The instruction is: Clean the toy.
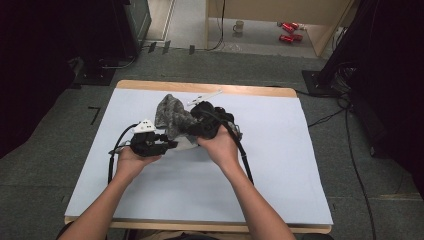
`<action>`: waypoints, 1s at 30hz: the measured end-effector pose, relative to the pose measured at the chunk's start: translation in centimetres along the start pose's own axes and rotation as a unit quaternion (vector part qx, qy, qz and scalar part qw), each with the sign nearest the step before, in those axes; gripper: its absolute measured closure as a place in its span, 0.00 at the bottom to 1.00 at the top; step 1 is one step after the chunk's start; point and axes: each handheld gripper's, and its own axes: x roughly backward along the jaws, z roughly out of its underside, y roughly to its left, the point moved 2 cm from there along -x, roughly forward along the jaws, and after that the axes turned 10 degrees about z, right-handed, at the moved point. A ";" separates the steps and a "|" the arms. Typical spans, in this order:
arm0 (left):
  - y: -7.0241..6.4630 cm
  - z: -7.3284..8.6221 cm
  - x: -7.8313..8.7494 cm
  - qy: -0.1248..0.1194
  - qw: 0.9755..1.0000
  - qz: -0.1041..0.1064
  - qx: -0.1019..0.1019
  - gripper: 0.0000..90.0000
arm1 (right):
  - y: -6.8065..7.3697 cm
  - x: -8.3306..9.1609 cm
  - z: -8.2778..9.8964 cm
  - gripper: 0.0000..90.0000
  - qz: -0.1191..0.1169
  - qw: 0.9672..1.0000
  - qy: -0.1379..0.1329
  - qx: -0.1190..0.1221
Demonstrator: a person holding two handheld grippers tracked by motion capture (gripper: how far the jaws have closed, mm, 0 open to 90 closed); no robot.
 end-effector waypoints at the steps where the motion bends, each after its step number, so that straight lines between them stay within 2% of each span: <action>1: 0.0 0.0 0.0 0.002 1.000 0.000 0.006 0.64 | 0.1 -0.8 0.1 0.88 0.001 1.000 0.002 -0.001; 2: 0.1 0.1 0.0 0.004 1.000 0.000 0.012 0.65 | 0.3 -1.2 0.2 0.88 0.003 1.000 0.001 -0.003; 5: 0.5 0.2 0.0 0.008 1.000 -0.001 0.022 0.65 | 0.3 -2.0 0.5 0.88 0.028 0.999 -0.001 0.018; 7: 0.6 0.2 -0.1 0.007 1.000 -0.003 0.025 0.65 | 0.0 -2.1 0.7 0.88 0.032 0.999 0.002 0.018; 11: 0.8 0.3 0.0 0.007 1.000 -0.002 0.029 0.65 | -0.9 -1.5 0.9 0.88 0.048 0.999 0.007 0.019; 15: 1.0 0.4 0.1 0.004 0.999 0.001 0.034 0.64 | -2.7 -0.6 1.5 0.88 0.087 0.996 0.017 0.014; 17: 0.9 0.4 0.1 0.002 1.000 0.004 0.028 0.64 | -3.9 -0.1 2.1 0.88 0.082 0.996 0.019 -0.005; 20: 0.9 0.3 0.1 0.001 1.000 0.004 0.025 0.64 | -4.9 0.8 2.5 0.88 0.083 0.996 0.015 -0.012; 24: 1.2 0.4 0.3 0.002 0.999 0.007 0.035 0.64 | -6.5 2.3 2.6 0.88 0.105 0.994 0.002 -0.024; 27: 1.2 0.4 0.2 -0.001 0.999 0.009 0.034 0.64 | -7.9 3.5 2.8 0.88 0.111 0.993 -0.001 -0.048; 30: 1.3 0.4 0.3 -0.002 0.999 0.011 0.036 0.64 | -8.8 4.6 2.9 0.88 0.124 0.991 -0.007 -0.051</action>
